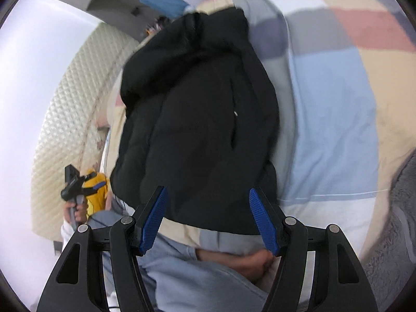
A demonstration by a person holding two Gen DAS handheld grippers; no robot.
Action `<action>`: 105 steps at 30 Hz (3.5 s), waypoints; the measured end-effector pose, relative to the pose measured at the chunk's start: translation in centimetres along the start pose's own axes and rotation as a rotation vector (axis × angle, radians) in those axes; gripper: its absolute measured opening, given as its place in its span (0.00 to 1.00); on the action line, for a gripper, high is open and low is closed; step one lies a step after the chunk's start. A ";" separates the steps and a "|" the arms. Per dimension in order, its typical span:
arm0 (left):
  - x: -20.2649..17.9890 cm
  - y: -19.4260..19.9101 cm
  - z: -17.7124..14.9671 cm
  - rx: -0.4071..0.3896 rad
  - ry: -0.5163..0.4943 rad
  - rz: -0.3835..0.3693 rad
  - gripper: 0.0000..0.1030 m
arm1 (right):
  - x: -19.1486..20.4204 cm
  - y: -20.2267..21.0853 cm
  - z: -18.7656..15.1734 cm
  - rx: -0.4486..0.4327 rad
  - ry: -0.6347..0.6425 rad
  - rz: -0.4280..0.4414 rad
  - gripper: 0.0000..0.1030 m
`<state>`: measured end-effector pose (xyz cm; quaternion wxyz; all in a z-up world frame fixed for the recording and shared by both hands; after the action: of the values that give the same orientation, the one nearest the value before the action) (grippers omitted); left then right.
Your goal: Fold large clothes
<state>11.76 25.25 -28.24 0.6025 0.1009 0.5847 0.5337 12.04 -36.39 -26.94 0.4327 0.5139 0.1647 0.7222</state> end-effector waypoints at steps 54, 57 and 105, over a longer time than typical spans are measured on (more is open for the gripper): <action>-5.1 -2.4 -1.3 -0.034 -0.090 -0.114 0.07 | 6.8 -7.9 0.9 0.318 0.478 0.088 0.09; -5.1 -0.2 -0.4 -0.104 -0.026 -0.190 0.06 | 8.8 -5.2 1.8 0.204 0.495 0.112 0.09; -9.1 16.3 -5.2 -0.417 0.160 -0.516 0.05 | 11.3 19.3 0.4 -0.486 0.143 0.307 0.06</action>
<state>1.29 22.43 -12.22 0.6777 -0.2180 0.5145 0.4781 2.47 -38.49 -6.79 0.4161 0.3620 -0.0628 0.8318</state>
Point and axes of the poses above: each gripper's, at about its wrist camera, not at the fingertips, and y roughly against the way its jaws point, x to its left, z to its top, the point moved 1 cm from there along -y, roughly the way its jaws point, and after that the axes turned 11 degrees about -x, right-handed, at the moved point
